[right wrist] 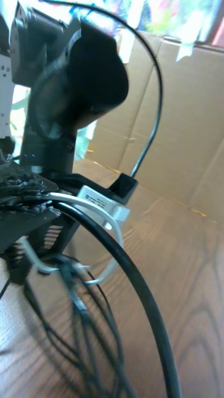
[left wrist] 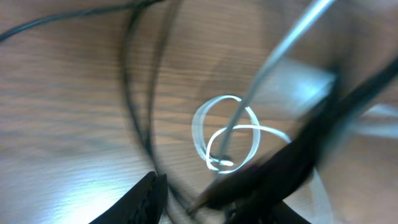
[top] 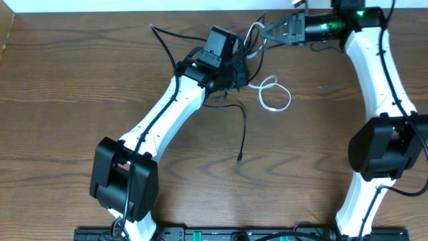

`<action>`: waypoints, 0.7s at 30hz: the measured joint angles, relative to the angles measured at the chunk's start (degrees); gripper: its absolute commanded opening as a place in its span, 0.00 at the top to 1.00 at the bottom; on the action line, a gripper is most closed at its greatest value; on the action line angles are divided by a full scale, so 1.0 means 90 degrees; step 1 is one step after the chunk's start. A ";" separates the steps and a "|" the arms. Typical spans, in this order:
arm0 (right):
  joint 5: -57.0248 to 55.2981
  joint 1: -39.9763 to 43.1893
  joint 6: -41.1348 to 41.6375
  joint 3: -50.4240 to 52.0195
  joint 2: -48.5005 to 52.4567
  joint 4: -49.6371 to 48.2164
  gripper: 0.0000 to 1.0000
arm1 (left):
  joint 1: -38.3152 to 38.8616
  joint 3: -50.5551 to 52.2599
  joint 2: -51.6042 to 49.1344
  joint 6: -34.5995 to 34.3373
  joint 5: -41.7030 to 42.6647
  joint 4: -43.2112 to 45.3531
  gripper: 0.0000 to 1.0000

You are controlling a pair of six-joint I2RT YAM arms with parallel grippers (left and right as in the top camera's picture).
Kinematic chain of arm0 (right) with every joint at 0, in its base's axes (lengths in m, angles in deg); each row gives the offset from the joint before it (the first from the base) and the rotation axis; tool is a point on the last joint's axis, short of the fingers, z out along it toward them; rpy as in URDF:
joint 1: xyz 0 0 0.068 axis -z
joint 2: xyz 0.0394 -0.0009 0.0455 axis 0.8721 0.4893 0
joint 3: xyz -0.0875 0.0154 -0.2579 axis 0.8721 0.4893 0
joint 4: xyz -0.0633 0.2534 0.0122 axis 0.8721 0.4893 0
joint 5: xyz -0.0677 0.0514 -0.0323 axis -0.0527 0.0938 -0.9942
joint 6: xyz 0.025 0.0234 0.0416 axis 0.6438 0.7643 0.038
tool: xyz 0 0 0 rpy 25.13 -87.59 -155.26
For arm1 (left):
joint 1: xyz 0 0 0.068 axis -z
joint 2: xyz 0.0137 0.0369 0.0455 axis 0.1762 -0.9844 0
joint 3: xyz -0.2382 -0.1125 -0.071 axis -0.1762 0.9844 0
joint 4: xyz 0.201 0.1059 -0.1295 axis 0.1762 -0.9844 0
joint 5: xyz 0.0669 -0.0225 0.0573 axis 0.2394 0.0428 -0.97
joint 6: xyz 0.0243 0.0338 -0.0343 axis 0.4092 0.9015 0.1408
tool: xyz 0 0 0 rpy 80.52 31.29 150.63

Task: Untangle cables

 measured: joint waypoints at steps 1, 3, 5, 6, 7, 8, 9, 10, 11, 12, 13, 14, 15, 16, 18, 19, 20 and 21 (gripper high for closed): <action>0.0017 0.0090 0.0022 0.0005 -0.0027 -0.0039 0.99 | 0.0000 0.0000 0.0000 0.0000 -0.0168 -0.0107 0.65; 0.0087 0.0325 0.0044 0.0005 -0.0136 -0.0102 0.99 | 0.0000 0.0000 0.0000 0.0000 -0.0425 -0.0338 0.66; 0.0114 0.0661 0.0063 0.0005 -0.0435 -0.0131 0.99 | -0.0002 0.0007 0.0000 0.0000 -0.0641 -0.0546 0.72; 0.0119 0.0814 0.0066 0.0005 -0.0624 -0.0138 0.99 | -0.0005 0.0007 0.0000 0.0000 -0.0697 -0.0593 0.78; 0.0119 0.0971 0.0066 0.0005 -0.0816 -0.0138 0.99 | -0.0005 0.0007 0.0000 0.0010 -0.0792 -0.0651 0.87; 0.0114 0.1086 0.0066 0.0002 -0.0988 -0.0136 0.99 | -0.0005 0.0007 0.0000 0.0061 -0.0821 -0.0712 0.92; 0.0100 0.1180 0.0066 -0.0007 -0.1134 -0.0124 0.99 | -0.0007 0.0007 0.0000 0.0104 -0.0838 -0.0758 0.92; 0.0070 0.1243 0.0068 -0.0029 -0.1239 -0.0085 0.99 | -0.0010 0.0007 0.0000 0.0114 -0.0860 -0.0780 0.92; 0.0022 0.1263 0.0066 -0.0044 -0.1290 -0.0039 0.99 | -0.0010 0.0007 0.0000 0.0124 -0.0877 -0.0787 0.92; -0.0075 0.1268 0.0063 -0.0058 -0.1321 0.0056 0.99 | -0.0015 0.0007 0.0000 0.0153 -0.0879 -0.0787 0.92; -0.0253 0.1243 0.0056 -0.0068 -0.1321 0.0206 0.99 | -0.0024 0.0007 0.0000 0.0175 -0.0877 -0.0789 0.92; -0.0454 0.1217 0.0029 -0.0066 -0.1319 0.0367 0.99 | -0.0041 0.0007 0.0000 0.0211 -0.0874 -0.0775 0.92; -0.0680 0.1183 0.0010 -0.0061 -0.1314 0.0512 0.96 | -0.0056 0.0007 0.0000 0.0291 -0.0828 -0.0748 0.88; -0.1081 0.1107 -0.0019 -0.0061 -0.1304 0.0695 0.81 | -0.0083 0.0007 0.0000 0.0457 -0.0704 -0.0704 0.74; -0.1923 0.0923 -0.0090 -0.0061 -0.1304 0.0925 0.67 | -0.0097 0.0007 0.0000 0.0896 -0.0355 -0.0629 0.61; -0.2373 0.0823 -0.0075 -0.0061 -0.1304 0.0998 0.61 | -0.0085 0.0007 -0.0005 0.1047 -0.0250 -0.0612 0.57; -0.2577 0.0767 -0.0112 -0.0061 -0.1304 0.1025 0.59 | -0.0056 0.0007 -0.0012 0.1195 -0.0124 -0.0602 0.54; -0.2812 0.0714 -0.0146 -0.0061 -0.1302 0.1054 0.56 | -0.0024 0.0007 -0.0027 0.1345 -0.0044 -0.0597 0.51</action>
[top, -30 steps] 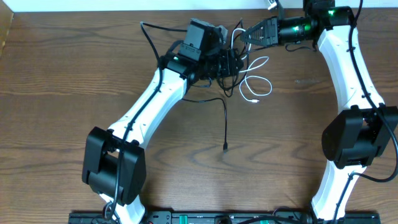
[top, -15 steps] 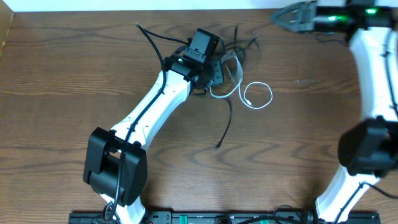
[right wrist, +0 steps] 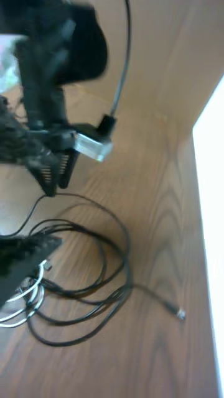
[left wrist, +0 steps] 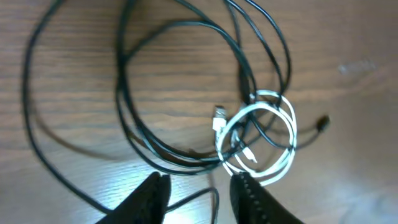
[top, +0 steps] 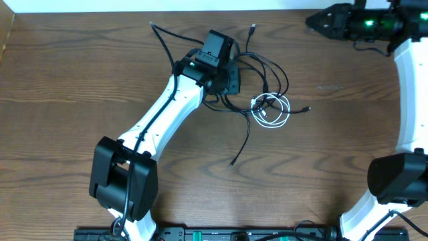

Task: Untangle cables

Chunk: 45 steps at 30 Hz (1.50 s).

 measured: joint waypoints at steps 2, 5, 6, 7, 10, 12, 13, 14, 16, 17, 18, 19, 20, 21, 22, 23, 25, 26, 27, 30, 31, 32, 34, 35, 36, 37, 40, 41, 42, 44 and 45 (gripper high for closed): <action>-0.0423 -0.0066 -0.0010 0.0000 0.0000 0.0034 0.55 | 0.0087 0.0000 -0.0097 0.0311 0.0155 0.0012 0.48; -0.0923 -0.0053 -0.0012 0.0000 0.0000 0.0165 0.54 | 0.0250 0.0000 -0.0481 0.0869 0.0522 0.0041 0.48; -0.1027 -0.0051 -0.0015 0.0000 0.0000 0.0204 0.53 | 0.0301 0.0000 -0.0631 0.1042 0.0661 0.0039 0.48; -0.1093 -0.0051 -0.0012 0.0000 0.0000 0.0219 0.53 | 0.0355 0.0000 -0.0801 0.1239 0.0804 0.0041 0.48; -0.1277 -0.0051 -0.0012 0.0000 0.0000 0.0238 0.51 | 0.0481 0.0000 -0.1110 0.1702 0.1001 0.0034 0.48; -0.1336 -0.0051 -0.0015 0.0000 0.0000 0.0250 0.51 | 0.0554 0.0000 -0.1212 0.2038 0.1073 0.0029 0.48; -0.1355 -0.0051 -0.0012 0.0000 0.0000 0.0250 0.51 | 0.0588 0.0000 -0.1234 0.2164 0.1083 0.0027 0.48; -0.1377 -0.0051 -0.0015 0.0000 0.0000 0.0250 0.51 | 0.0622 0.0000 -0.1251 0.2280 0.1078 0.0024 0.48; -0.1399 -0.0051 -0.0012 0.0000 0.0000 0.0250 0.51 | 0.0692 0.0000 -0.1302 0.2467 0.1066 0.0000 0.49; -0.1409 -0.0051 -0.0012 0.0000 0.0000 0.0253 0.51 | 0.0724 0.0000 -0.1353 0.2535 0.1025 -0.0012 0.51; -0.1409 -0.0051 -0.0015 0.0000 0.0000 0.0253 0.51 | 0.0743 0.0000 -0.1418 0.2584 0.0988 -0.0032 0.54; -0.1411 -0.0051 -0.0015 0.0000 0.0000 0.0253 0.50 | 0.0753 0.0000 -0.1498 0.2623 0.0952 -0.0049 0.59; -0.1413 -0.0051 -0.0015 0.0000 0.0000 0.0253 0.50 | 0.0753 0.0000 -0.1634 0.2684 0.0918 -0.0066 0.61; -0.1416 -0.0051 -0.0015 0.0000 0.0000 0.0253 0.50 | 0.0750 0.0000 -0.1768 0.2715 0.0891 -0.0078 0.61; -0.1421 -0.0051 -0.0015 0.0000 0.0000 0.0255 0.50 | 0.0750 0.0000 -0.1851 0.2720 0.0874 -0.0083 0.62; -0.1428 -0.0051 -0.0015 0.0000 0.0000 0.0255 0.50 | 0.0741 0.0000 -0.1868 0.2727 0.0879 -0.0049 0.62; -0.1430 -0.0051 -0.0015 0.0000 0.0000 0.0255 0.50 | 0.0738 0.0000 -0.1865 0.2732 0.0857 0.0007 0.65; -0.1430 -0.0051 -0.0015 0.0000 0.0000 0.0255 0.50 | 0.0738 0.0000 -0.1865 0.2735 0.0852 0.0015 0.65; -0.1430 -0.0051 -0.0015 0.0000 0.0000 0.0255 0.50 | 0.0738 0.0000 -0.1865 0.2732 0.0855 0.0036 0.65; -0.1433 -0.0051 -0.0015 0.0000 0.0000 0.0255 0.49 | 0.0738 0.0000 -0.1865 0.2732 0.0852 0.0041 0.58; -0.1440 -0.0051 -0.0015 0.0000 0.0000 0.0255 0.49 | 0.0738 -0.0002 -0.1863 0.2730 0.0852 0.0041 0.51; -0.1452 -0.0051 -0.0015 0.0000 0.0000 0.0255 0.48 | 0.0738 -0.0005 -0.1853 0.2708 0.0852 0.0029 0.48; -0.1469 -0.0051 -0.0017 0.0000 0.0000 0.0255 0.48 | 0.0738 -0.0007 -0.1758 0.2737 0.0799 -0.0005 0.43; -0.1481 -0.0051 -0.0015 0.0000 0.0000 0.0255 0.48 | 0.0738 -0.0007 -0.1676 0.2725 0.0741 -0.0007 0.41; -0.1489 -0.0051 -0.0015 0.0000 0.0000 0.0253 0.47 | 0.0738 -0.0007 -0.1598 0.2752 0.0690 -0.0007 0.39; -0.1506 -0.0051 -0.0015 0.0000 0.0000 0.0250 0.47 | 0.0738 -0.0022 -0.1462 0.2783 0.0561 -0.0007 0.39; -0.1542 -0.0058 -0.0015 0.0000 0.0000 0.0250 0.46 | 0.0738 -0.0136 -0.1290 0.2953 0.0160 0.0085 0.37; -0.1552 -0.0061 -0.0015 0.0000 0.0000 0.0248 0.46 | 0.0736 -0.0143 -0.1290 0.3011 0.0073 0.0107 0.38; -0.1574 -0.0073 -0.0015 0.0000 0.0000 0.0248 0.46 | 0.0733 -0.0143 -0.1309 0.3126 -0.0080 0.0124 0.38; -0.1634 -0.0119 -0.0015 0.0000 0.0000 0.0250 0.45 | 0.0726 -0.0143 -0.1365 0.3254 -0.0170 0.0160 0.38; -0.1656 -0.0138 -0.0017 0.0000 0.0000 0.0250 0.44 | 0.0726 -0.0143 -0.1409 0.3315 -0.0221 0.0175 0.37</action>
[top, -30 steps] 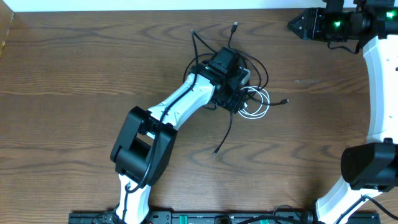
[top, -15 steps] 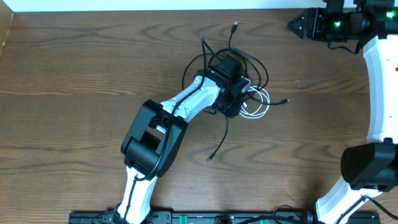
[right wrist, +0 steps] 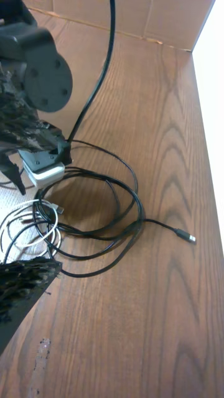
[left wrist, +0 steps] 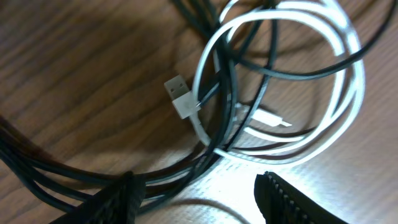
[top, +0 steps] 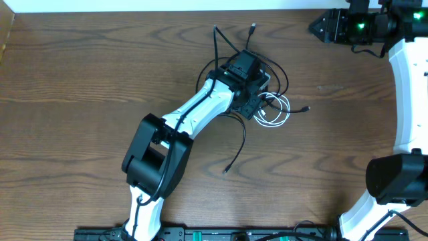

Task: Untangle cables

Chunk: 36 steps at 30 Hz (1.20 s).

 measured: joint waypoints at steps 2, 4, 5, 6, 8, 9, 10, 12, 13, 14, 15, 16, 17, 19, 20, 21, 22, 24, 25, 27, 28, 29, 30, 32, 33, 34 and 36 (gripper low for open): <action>-0.0053 -0.0061 0.0000 0.0000 0.0002 0.0002 0.44 | -0.0002 0.0000 -0.0168 0.0070 -0.0092 -0.0017 0.38; -0.0070 -0.0097 0.0000 0.0000 0.0002 0.0000 0.43 | -0.0012 0.0000 -0.0277 0.0095 -0.0141 -0.0022 0.39; -0.0087 -0.0117 0.0000 0.0000 0.0002 0.0000 0.43 | -0.0022 0.0000 -0.0313 0.0102 -0.0172 -0.0029 0.39; -0.0100 -0.0138 0.0000 0.0000 0.0002 0.0000 0.43 | -0.0032 0.0000 -0.0325 0.0119 -0.0185 -0.0046 0.41; -0.0112 -0.0165 0.0000 0.0000 0.0002 -0.0002 0.43 | -0.0049 0.0000 -0.0325 0.0143 -0.0189 -0.0087 0.46; -0.0119 -0.0185 0.0000 0.0000 0.0002 -0.0005 0.42 | -0.0049 0.0000 -0.0328 0.0143 -0.0189 -0.0097 0.51; -0.0129 -0.0199 0.0000 0.0000 0.0002 -0.0007 0.42 | -0.0051 0.0000 -0.0367 0.0185 -0.0189 -0.0104 0.51; -0.0134 -0.0211 0.0000 0.0000 0.0002 -0.0007 0.42 | -0.0051 0.0002 -0.0413 0.0100 -0.0189 -0.0100 0.53; -0.0134 -0.0223 0.0000 0.0000 0.0002 -0.0007 0.42 | -0.0051 0.0007 -0.0427 0.0029 -0.0194 -0.0102 0.53; -0.0134 -0.0233 0.0000 0.0000 0.0002 -0.0007 0.42 | -0.0053 0.0010 -0.0435 -0.0019 -0.0194 -0.0102 0.53; -0.0134 -0.0245 0.0000 0.0000 0.0002 -0.0007 0.42 | -0.0053 0.0010 -0.0435 -0.0090 -0.0204 -0.0102 0.53; -0.0134 -0.0245 0.0000 0.0000 0.0002 -0.0010 0.41 | -0.0053 0.0010 -0.0435 -0.0134 -0.0206 -0.0100 0.53; -0.0134 -0.0248 -0.0002 0.0000 0.0002 -0.0007 0.41 | -0.0053 0.0010 -0.0437 -0.0155 -0.0206 -0.0097 0.53; -0.0136 -0.0253 -0.0024 0.0000 0.0005 -0.0007 0.41 | -0.0053 0.0010 -0.0459 -0.0160 -0.0206 -0.0078 0.53; -0.0146 -0.0270 -0.0027 0.0000 0.0007 -0.0010 0.41 | -0.0053 0.0010 -0.0471 -0.0165 -0.0206 -0.0044 0.53; -0.0163 -0.0291 -0.0027 0.0000 0.0007 -0.0010 0.41 | -0.0053 0.0010 -0.0483 -0.0175 -0.0206 -0.0002 0.68; -0.0182 -0.0342 -0.0027 0.0000 0.0007 -0.0007 0.40 | -0.0053 0.0010 -0.0505 -0.0177 -0.0206 0.0049 0.92; -0.0211 -0.0459 -0.0034 0.0000 0.0007 -0.0007 0.39 | -0.0053 0.0010 -0.0551 -0.0250 -0.0131 0.0061 0.93; -0.0233 -0.0525 -0.0046 0.0000 0.0007 -0.0007 0.38 | -0.0034 0.0002 -0.0551 -0.0260 -0.0090 0.0087 0.92; -0.0260 -0.0595 -0.0090 0.0000 0.0007 -0.0005 0.38 | -0.0041 -0.0005 -0.0551 -0.0420 -0.0080 0.0083 0.93; -0.0301 -0.0629 -0.0134 0.0000 0.0007 0.0039 0.38 | -0.0044 -0.0015 -0.0539 -0.0571 -0.0085 0.0053 0.92; -0.0325 -0.0663 -0.0170 0.0000 0.0007 0.0078 0.38 | -0.0058 -0.0015 -0.0508 -0.0814 -0.0090 -0.0024 0.93; -0.0357 -0.0690 -0.0187 0.0000 0.0007 0.0092 0.38 | -0.0083 -0.0015 -0.0474 -0.0969 -0.0085 -0.0044 0.93; -0.0425 -0.0763 -0.0219 0.0061 0.0007 0.0056 0.37 | -0.0175 -0.0015 -0.0333 -0.1246 -0.0010 -0.0044 0.93; -0.0444 -0.0797 -0.0226 0.0112 0.0007 0.0044 0.37 | -0.0291 -0.0012 -0.0087 -0.1452 0.0141 -0.0010 0.93; -0.0449 -0.0821 -0.0228 0.0163 0.0010 0.0015 0.38 | -0.0364 -0.0012 0.0078 -0.1537 0.0206 0.0017 0.93; -0.0469 -0.0874 -0.0245 0.0260 0.0017 -0.0005 0.38 | -0.0641 -0.0015 0.0823 -0.1882 0.0551 0.0061 0.92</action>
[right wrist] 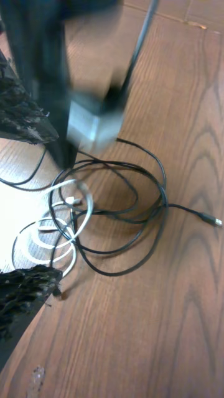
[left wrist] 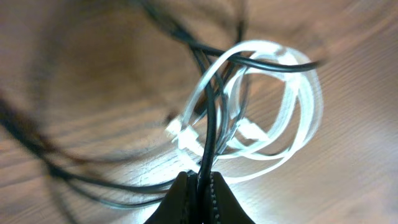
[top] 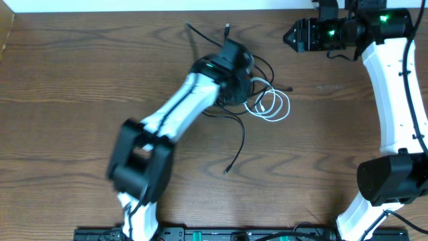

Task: Untangle cables

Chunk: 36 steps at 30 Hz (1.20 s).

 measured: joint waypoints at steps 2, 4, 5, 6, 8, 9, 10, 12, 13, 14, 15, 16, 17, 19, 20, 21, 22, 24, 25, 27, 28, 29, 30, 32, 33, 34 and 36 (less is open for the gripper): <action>-0.0010 -0.0058 -0.0005 0.0027 0.0002 -0.0002 0.38 | -0.0209 -0.0017 0.0551 -0.0260 0.0248 0.0056 0.93; -0.0022 -0.0185 -0.0053 0.0029 0.0002 -0.0007 0.38 | -0.0418 -0.0041 0.1020 -0.0544 0.0517 0.0107 0.93; -0.0022 -0.0240 -0.0078 0.0027 0.0002 -0.0010 0.38 | -0.0517 -0.0049 0.1161 -0.0685 0.0653 0.0148 0.93; -0.0024 -0.0325 -0.0119 0.0027 0.0002 -0.0007 0.38 | -0.0590 -0.0049 0.1256 -0.0801 0.0775 0.0180 0.93; -0.0022 -0.0527 -0.0180 0.0029 0.0002 -0.0005 0.38 | -0.0818 -0.0049 0.1365 -0.1132 0.1110 0.0216 0.93; -0.0027 -0.0610 -0.0216 0.0029 0.0002 0.0000 0.38 | -0.0886 -0.0049 0.1365 -0.1239 0.1207 0.0219 0.93; -0.0044 -0.0704 -0.0248 0.0032 0.0002 0.0000 0.38 | -0.0967 -0.0049 0.1365 -0.1367 0.1338 0.0216 0.93; -0.0151 -0.0925 -0.0299 0.0119 0.0002 -0.0002 0.37 | -0.1188 -0.0049 0.1365 -0.1625 0.1642 0.0221 0.93; -0.0216 -0.0996 -0.0313 0.0192 0.0002 -0.0032 0.36 | -0.1243 -0.0049 0.1365 -0.1685 0.1710 0.0219 0.93; -0.0260 -0.1049 -0.0350 0.0267 0.0002 -0.0049 0.36 | -0.1299 -0.0049 0.1365 -0.1729 0.1775 0.0219 0.93; -0.0316 -0.1107 -0.0444 0.0423 0.0002 -0.0087 0.34 | -0.1372 -0.0049 0.1365 -0.1780 0.1860 0.0216 0.93; -0.0347 -0.1151 -0.0520 0.0554 0.0002 -0.0141 0.32 | -0.1450 -0.0049 0.1365 -0.1807 0.1933 0.0216 0.92; -0.0398 -0.1185 -0.0692 0.0806 0.0002 -0.0342 0.29 | -0.1518 -0.0049 0.1365 -0.1843 0.1967 0.0219 0.92; -0.0457 -0.1226 -0.1066 0.1270 0.0024 -0.0690 0.26 | -0.1649 -0.0049 0.1365 -0.1911 0.2038 0.0219 0.93; -0.0474 -0.1234 -0.1251 0.1479 0.0024 -0.0889 0.26 | -0.1681 -0.0049 0.1365 -0.1926 0.2062 0.0216 0.93; -0.0503 -0.1251 -0.1508 0.1807 0.0039 -0.1219 0.25 | -0.1690 -0.0049 0.1365 -0.1940 0.2084 0.0214 0.92; -0.0525 -0.1280 -0.1775 0.2101 0.0068 -0.1399 0.25 | -0.1688 -0.0049 0.1365 -0.1943 0.2091 0.0197 0.93; -0.0556 -0.1362 -0.2161 0.2599 0.0124 -0.1860 0.25 | -0.1681 -0.0049 0.1365 -0.1943 0.2110 0.0175 0.93; -0.0561 -0.1423 -0.2297 0.2771 0.0180 -0.2047 0.25 | -0.1681 -0.0049 0.1365 -0.1943 0.2125 0.0168 0.93; -0.0573 -0.1537 -0.2489 0.2934 0.0330 -0.2205 0.27 | -0.1681 -0.0049 0.1365 -0.1943 0.2125 0.0153 0.93; -0.0580 -0.1637 -0.2640 0.2963 0.0525 -0.2266 0.27 | -0.1681 -0.0049 0.1365 -0.1943 0.2127 0.0153 0.93; -0.0656 -0.1715 -0.2713 0.2990 0.0714 -0.2404 0.28 | -0.1681 -0.0049 0.1365 -0.1943 0.2127 0.0151 0.93; -0.0729 -0.1768 -0.2759 0.2990 0.0857 -0.2531 0.29 | -0.1681 -0.0049 0.1365 -0.1943 0.2125 0.0148 0.93; -0.0918 -0.1853 -0.2824 0.2997 0.1239 -0.2737 0.34 | -0.1681 -0.0049 0.1365 -0.1943 0.2127 0.0148 0.93; -0.1027 -0.1880 -0.2832 0.3007 0.1457 -0.2827 0.42 | -0.1681 -0.0049 0.1365 -0.1943 0.2127 0.0148 0.92; -0.1093 -0.1882 -0.2829 0.3019 0.1552 -0.2849 0.46 | -0.1681 -0.0049 0.1365 -0.1943 0.2127 0.0148 0.93; -0.1161 -0.1882 -0.2849 0.3043 0.1610 -0.2858 0.84 | -0.1681 -0.0049 0.1365 -0.1943 0.2125 0.0146 0.93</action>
